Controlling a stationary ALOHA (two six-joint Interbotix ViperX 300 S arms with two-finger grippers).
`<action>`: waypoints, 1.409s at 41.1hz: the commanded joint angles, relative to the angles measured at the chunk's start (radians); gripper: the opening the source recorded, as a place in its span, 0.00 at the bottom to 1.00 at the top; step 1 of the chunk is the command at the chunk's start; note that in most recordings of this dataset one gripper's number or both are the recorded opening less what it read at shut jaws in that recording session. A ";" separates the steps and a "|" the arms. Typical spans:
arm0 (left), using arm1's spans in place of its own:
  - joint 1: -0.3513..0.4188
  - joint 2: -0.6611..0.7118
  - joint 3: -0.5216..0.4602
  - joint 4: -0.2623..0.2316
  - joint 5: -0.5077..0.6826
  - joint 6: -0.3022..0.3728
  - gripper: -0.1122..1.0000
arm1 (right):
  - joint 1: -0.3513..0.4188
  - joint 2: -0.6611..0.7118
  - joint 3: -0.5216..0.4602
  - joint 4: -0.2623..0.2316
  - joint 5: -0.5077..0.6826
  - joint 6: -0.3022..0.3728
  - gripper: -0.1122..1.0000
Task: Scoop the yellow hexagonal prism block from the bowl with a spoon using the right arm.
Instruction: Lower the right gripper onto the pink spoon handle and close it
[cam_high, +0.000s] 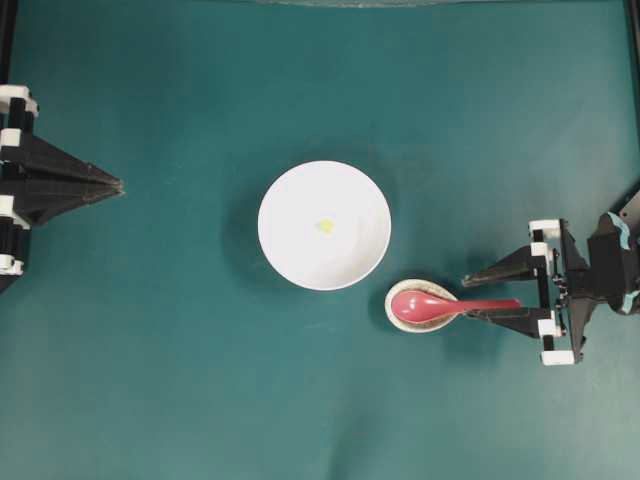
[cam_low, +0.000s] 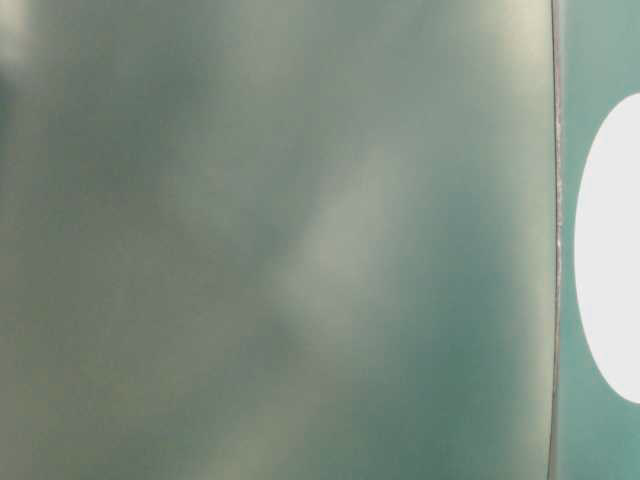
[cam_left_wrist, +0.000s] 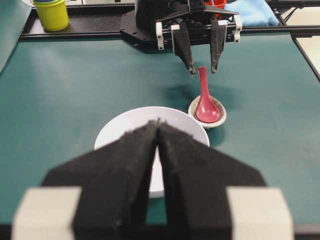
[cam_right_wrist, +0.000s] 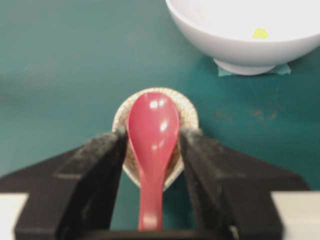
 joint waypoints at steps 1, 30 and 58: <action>0.002 0.009 -0.012 0.005 -0.005 0.000 0.17 | 0.028 0.003 -0.009 0.034 -0.018 0.002 0.57; 0.002 0.029 -0.011 0.005 -0.011 0.003 0.17 | 0.110 0.144 -0.021 0.132 -0.023 0.067 0.57; 0.002 0.029 -0.011 0.005 -0.011 0.006 0.17 | 0.112 0.144 -0.006 0.115 -0.015 0.060 0.57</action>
